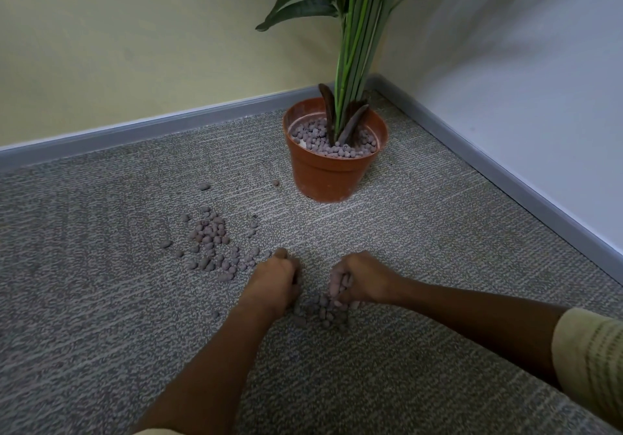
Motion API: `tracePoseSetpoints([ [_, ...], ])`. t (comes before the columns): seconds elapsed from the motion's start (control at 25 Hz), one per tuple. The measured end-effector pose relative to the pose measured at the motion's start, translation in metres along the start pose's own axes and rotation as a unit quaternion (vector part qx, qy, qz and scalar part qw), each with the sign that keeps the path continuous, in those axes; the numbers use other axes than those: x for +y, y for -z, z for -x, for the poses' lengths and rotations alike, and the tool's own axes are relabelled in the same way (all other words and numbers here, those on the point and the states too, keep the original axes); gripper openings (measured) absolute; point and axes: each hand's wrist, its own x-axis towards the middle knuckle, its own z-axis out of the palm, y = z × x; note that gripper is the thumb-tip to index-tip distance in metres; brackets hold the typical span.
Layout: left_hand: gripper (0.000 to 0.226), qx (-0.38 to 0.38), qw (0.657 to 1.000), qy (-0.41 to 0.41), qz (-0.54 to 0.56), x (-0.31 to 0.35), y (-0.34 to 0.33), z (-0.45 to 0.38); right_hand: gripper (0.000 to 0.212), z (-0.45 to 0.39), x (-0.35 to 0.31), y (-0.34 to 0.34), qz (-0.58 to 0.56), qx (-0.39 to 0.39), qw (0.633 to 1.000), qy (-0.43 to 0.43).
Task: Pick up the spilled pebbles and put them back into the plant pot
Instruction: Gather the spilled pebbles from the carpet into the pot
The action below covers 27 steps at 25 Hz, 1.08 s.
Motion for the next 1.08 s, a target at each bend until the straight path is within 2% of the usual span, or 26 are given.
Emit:
tracePoseSetpoints([
  [0.32, 0.021, -0.003, 0.999, 0.029, -0.028, 0.002, -0.006, -0.001, 0.016, 0.002, -0.004, 0.011, 0.092, -0.03, 0.995, 0.033],
  [0.48, 0.02, 0.01, 0.999, 0.04, -0.015, 0.001, -0.008, -0.003, 0.011, -0.007, -0.034, 0.076, -0.047, 0.094, 0.994, 0.027],
  [0.6, 0.018, 0.017, 0.999, 0.042, -0.002, 0.001, -0.008, -0.004, 0.015, -0.03, -0.047, 0.132, -0.156, 0.231, 0.96, 0.041],
  [0.72, 0.018, 0.025, 0.999, 0.027, -0.006, 0.0, -0.009, -0.003, 0.024, -0.051, -0.052, 0.154, -0.147, 0.312, 0.938, 0.025],
  [0.8, 0.016, 0.037, 0.999, 0.022, 0.02, -0.002, -0.01, -0.004, 0.033, -0.057, -0.052, 0.16, -0.112, 0.332, 0.937, 0.005],
  [0.88, 0.015, 0.061, 0.994, 0.032, 0.085, -0.004, -0.008, -0.007, 0.032, -0.057, -0.051, 0.159, -0.108, 0.345, 0.932, 0.003],
  [0.96, 0.013, 0.076, 0.964, 0.072, 0.246, -0.007, -0.001, -0.012, 0.027, -0.049, -0.048, 0.15, -0.118, 0.364, 0.924, 0.008],
  [1.08, 0.008, 0.078, 0.84, 0.139, 0.518, 0.0, 0.033, -0.02, 0.019, -0.026, -0.036, 0.118, -0.099, 0.363, 0.926, 0.03],
])
